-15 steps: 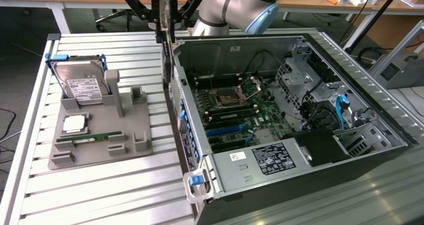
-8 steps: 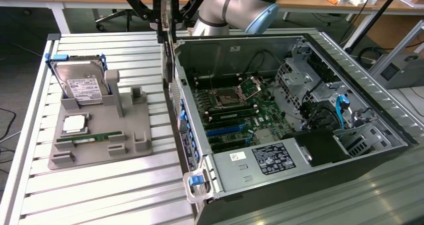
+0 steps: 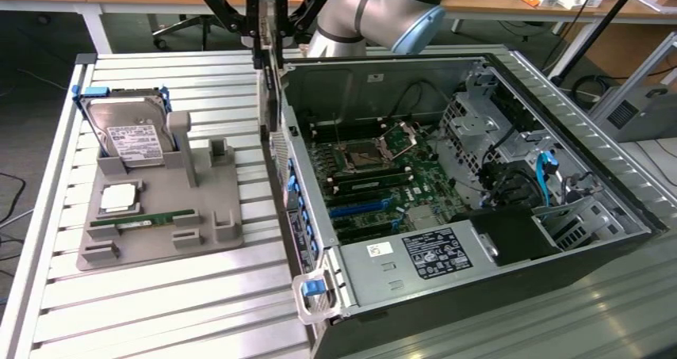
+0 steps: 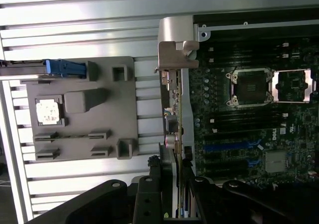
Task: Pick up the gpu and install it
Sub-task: 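Pick up the gpu and move the gpu toward the slot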
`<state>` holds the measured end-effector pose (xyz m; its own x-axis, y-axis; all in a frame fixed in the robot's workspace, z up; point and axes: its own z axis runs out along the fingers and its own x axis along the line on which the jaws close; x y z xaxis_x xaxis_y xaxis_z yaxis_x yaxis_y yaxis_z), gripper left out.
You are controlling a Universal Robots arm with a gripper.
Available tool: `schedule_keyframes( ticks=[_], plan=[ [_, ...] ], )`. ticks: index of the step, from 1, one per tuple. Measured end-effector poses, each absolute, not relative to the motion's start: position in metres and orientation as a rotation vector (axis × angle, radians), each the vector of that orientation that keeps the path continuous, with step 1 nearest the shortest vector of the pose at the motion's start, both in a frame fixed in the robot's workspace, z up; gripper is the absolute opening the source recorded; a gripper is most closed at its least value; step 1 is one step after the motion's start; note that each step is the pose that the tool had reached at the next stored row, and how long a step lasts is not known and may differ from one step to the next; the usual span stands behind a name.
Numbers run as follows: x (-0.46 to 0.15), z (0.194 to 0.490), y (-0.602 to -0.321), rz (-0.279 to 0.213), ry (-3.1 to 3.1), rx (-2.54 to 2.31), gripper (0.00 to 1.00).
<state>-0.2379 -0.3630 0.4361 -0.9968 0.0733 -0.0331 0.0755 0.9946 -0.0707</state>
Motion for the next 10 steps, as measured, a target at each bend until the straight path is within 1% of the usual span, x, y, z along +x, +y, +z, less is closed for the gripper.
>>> schedule_keyframes(
  ticks=[10],
  plan=[
    [-0.2349,0.436,-0.363,-0.113,3.107,0.116,0.27]
  ],
)
